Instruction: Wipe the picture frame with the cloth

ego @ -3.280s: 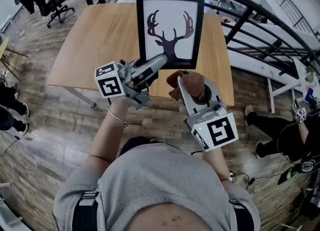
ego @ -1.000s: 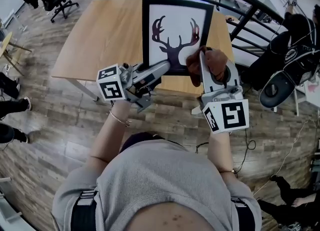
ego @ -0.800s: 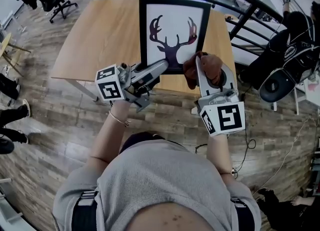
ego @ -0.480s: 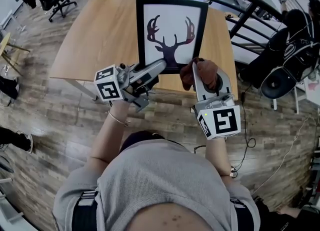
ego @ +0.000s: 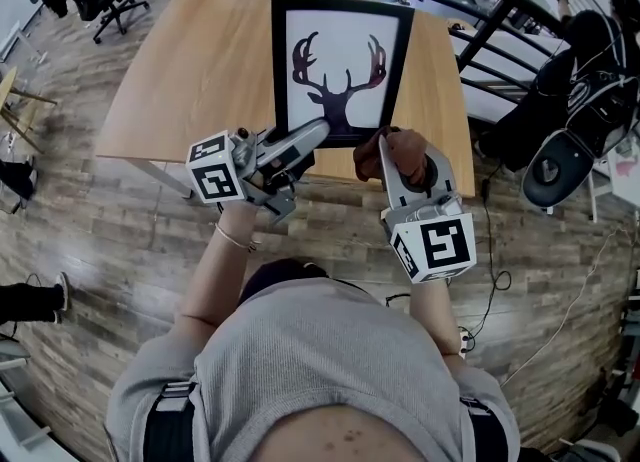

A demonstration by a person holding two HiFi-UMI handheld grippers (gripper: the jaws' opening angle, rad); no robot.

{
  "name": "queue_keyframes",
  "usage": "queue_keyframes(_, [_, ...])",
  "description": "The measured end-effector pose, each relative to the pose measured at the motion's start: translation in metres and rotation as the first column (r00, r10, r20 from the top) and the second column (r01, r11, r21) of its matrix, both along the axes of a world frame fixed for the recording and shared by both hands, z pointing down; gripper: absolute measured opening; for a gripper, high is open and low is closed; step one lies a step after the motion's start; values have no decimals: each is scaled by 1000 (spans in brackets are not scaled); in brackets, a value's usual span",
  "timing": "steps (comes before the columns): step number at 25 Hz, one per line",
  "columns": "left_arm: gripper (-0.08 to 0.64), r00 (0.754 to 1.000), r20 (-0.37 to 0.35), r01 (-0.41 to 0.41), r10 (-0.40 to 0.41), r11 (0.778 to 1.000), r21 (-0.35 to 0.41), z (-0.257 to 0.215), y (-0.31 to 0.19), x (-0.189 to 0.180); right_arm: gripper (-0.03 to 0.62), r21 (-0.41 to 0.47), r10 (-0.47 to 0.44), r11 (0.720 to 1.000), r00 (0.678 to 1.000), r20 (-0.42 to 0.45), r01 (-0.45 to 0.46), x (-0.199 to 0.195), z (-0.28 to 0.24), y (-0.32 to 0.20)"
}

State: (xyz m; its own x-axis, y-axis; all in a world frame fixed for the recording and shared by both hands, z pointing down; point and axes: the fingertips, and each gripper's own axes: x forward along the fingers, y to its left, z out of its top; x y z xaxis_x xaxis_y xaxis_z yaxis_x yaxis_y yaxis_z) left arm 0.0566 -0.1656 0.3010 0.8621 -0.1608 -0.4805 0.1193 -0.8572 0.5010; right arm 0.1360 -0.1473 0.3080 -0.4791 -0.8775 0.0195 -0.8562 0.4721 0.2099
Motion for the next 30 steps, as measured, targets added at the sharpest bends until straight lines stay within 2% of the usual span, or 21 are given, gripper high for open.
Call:
queue_keyframes(9, [29, 1000, -12, 6, -6, 999, -34, 5, -4, 0, 46, -58, -2, 998, 1000, -2, 2, 1, 15, 4])
queue_keyframes(15, [29, 1000, 14, 21, -20, 998, -62, 14, -5, -2, 46, -86, -30, 996, 997, 68, 36, 1, 20, 12])
queue_keyframes(20, [29, 1000, 14, 21, -20, 991, -129, 33, -16, -5, 46, -106, -23, 994, 994, 106, 34, 9, 22, 9])
queue_keyframes(26, [29, 1000, -2, 17, -18, 971, -239, 68, -26, -44, 46, -112, -20, 993, 992, 123, 34, -18, 23, 5])
queue_keyframes(30, [29, 999, 36, 3, 11, 934, -358, 113, -32, -42, 46, -78, 4, 997, 989, 151, 8, -13, 22, -3])
